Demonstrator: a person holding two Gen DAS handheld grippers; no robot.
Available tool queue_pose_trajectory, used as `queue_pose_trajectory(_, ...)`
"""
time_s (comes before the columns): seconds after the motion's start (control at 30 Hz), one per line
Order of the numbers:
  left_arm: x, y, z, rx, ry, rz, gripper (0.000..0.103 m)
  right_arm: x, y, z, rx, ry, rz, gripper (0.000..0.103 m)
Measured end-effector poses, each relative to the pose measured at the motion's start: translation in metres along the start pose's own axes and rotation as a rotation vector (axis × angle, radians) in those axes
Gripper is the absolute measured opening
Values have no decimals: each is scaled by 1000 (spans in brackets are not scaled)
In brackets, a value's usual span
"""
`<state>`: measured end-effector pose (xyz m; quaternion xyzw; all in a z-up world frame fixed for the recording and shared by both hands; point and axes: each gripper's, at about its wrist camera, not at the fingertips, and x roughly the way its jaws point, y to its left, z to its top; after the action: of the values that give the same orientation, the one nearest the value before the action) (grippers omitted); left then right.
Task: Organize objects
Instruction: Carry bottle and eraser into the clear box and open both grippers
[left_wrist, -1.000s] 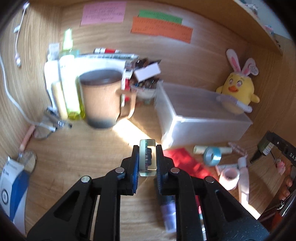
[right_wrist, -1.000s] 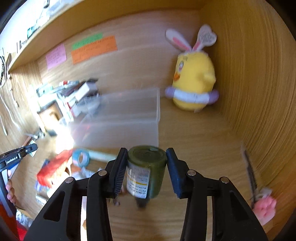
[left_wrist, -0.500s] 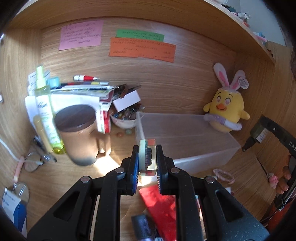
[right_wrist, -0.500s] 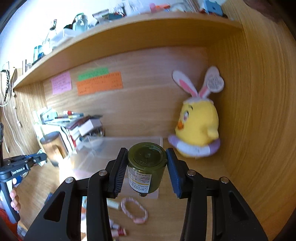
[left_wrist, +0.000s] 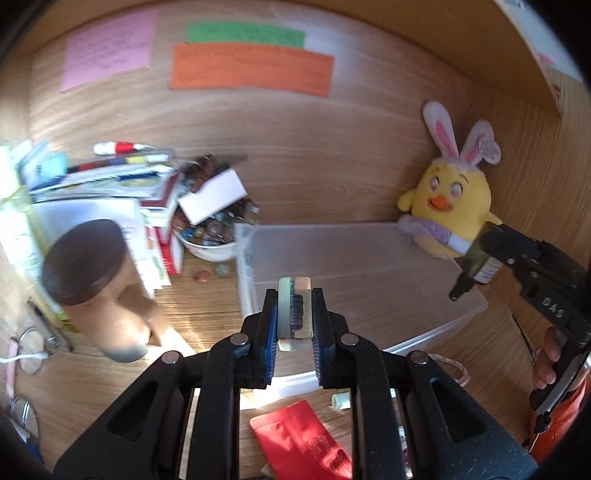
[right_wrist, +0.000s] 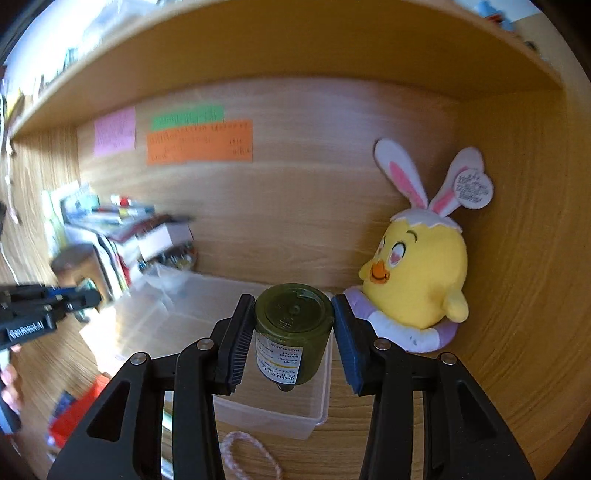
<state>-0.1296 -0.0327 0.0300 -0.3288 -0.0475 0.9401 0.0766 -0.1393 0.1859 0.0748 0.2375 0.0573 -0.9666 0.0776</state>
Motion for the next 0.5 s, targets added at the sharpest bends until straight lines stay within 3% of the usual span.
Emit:
queue_pose_trajectory(0.23, 35, -6, 3, 45, 85, 0, 16, 34, 9, -10, -37, 88, -12, 39)
queue_pose_trajectory(0.5, 56, -9, 8, 82, 125, -5, 16, 53, 25, -8, -96, 126, -15, 39)
